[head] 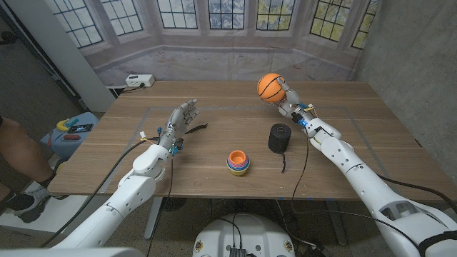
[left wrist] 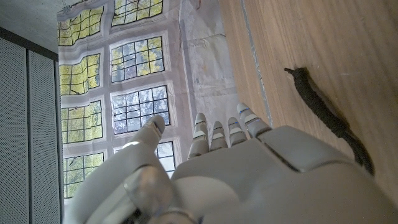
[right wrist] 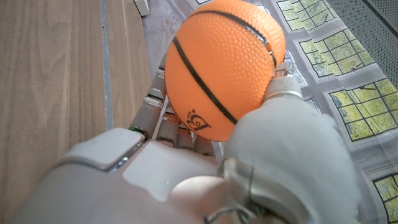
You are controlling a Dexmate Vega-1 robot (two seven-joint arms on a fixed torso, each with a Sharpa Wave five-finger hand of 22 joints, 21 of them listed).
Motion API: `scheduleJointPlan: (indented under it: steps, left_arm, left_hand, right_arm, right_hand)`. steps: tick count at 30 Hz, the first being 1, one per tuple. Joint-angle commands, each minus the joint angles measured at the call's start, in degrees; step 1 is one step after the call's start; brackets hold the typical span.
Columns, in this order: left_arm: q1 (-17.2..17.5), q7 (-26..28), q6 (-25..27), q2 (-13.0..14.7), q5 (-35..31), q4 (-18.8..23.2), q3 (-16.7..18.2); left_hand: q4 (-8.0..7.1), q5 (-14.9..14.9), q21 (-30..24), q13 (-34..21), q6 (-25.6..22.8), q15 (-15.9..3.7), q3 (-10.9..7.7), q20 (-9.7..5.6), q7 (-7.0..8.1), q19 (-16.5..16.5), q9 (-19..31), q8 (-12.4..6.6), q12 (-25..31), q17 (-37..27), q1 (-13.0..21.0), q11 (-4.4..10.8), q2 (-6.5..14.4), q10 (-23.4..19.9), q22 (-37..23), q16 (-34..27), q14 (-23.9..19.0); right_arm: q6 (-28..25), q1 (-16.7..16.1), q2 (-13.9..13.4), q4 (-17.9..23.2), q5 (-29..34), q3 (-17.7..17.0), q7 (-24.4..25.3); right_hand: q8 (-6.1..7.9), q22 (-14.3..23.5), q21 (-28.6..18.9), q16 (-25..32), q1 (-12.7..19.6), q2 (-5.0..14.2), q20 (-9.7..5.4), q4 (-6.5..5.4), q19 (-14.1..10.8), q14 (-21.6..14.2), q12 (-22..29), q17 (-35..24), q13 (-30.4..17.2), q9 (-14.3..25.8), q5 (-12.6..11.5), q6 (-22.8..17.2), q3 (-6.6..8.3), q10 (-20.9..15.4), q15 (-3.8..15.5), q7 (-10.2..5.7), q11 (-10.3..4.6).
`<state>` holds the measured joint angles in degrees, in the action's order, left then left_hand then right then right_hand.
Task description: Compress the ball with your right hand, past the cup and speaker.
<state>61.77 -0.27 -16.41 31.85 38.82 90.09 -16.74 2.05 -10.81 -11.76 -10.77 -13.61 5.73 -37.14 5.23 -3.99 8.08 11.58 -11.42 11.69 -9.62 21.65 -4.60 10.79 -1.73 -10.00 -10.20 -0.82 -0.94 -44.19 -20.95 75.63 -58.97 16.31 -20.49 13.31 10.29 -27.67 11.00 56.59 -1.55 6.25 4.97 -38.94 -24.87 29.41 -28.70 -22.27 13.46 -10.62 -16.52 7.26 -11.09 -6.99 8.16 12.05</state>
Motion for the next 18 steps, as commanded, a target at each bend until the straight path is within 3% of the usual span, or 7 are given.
scheduleJointPlan:
  steps: [1,18]
  left_arm:
    - [-0.6,-0.4,0.6,-0.1,0.3,-0.6,-0.2]
    - [-1.3,-1.0,1.0,0.0,0.6,-1.2,-0.3]
  left_hand:
    - [0.22,-0.4,0.2,-0.3,-0.4,0.58,0.1,0.22,-0.11,0.2,0.1,0.21,0.3,-0.2,0.5,-0.54,-0.1,-0.2,-0.3,-0.1,0.0]
    - [0.2,-0.4,0.2,-0.3,-0.4,0.66,0.14,0.25,-0.1,0.2,0.1,0.2,0.3,-0.2,0.6,-0.45,0.0,-0.1,-0.3,-0.2,-0.1]
  right_arm:
    - [0.0,0.4,0.9,-1.2,-1.0,-0.4,-1.9]
    - [0.0,0.3,1.5,-1.5,-1.8,-0.8,-3.1]
  right_hand:
    - [-0.2,0.1,0.4,0.0,-0.7,-0.01,0.37,-0.09,0.4,0.5,-0.5,0.0,-0.1,0.2,-0.4,0.4,-0.41,0.7,-0.22,0.7,0.19]
    - [-0.8,0.1,1.5,0.0,-2.7,-0.29,1.7,-0.48,2.0,2.5,-1.8,0.7,-0.1,0.2,-0.5,1.7,-1.2,2.4,-2.63,0.57,0.3]
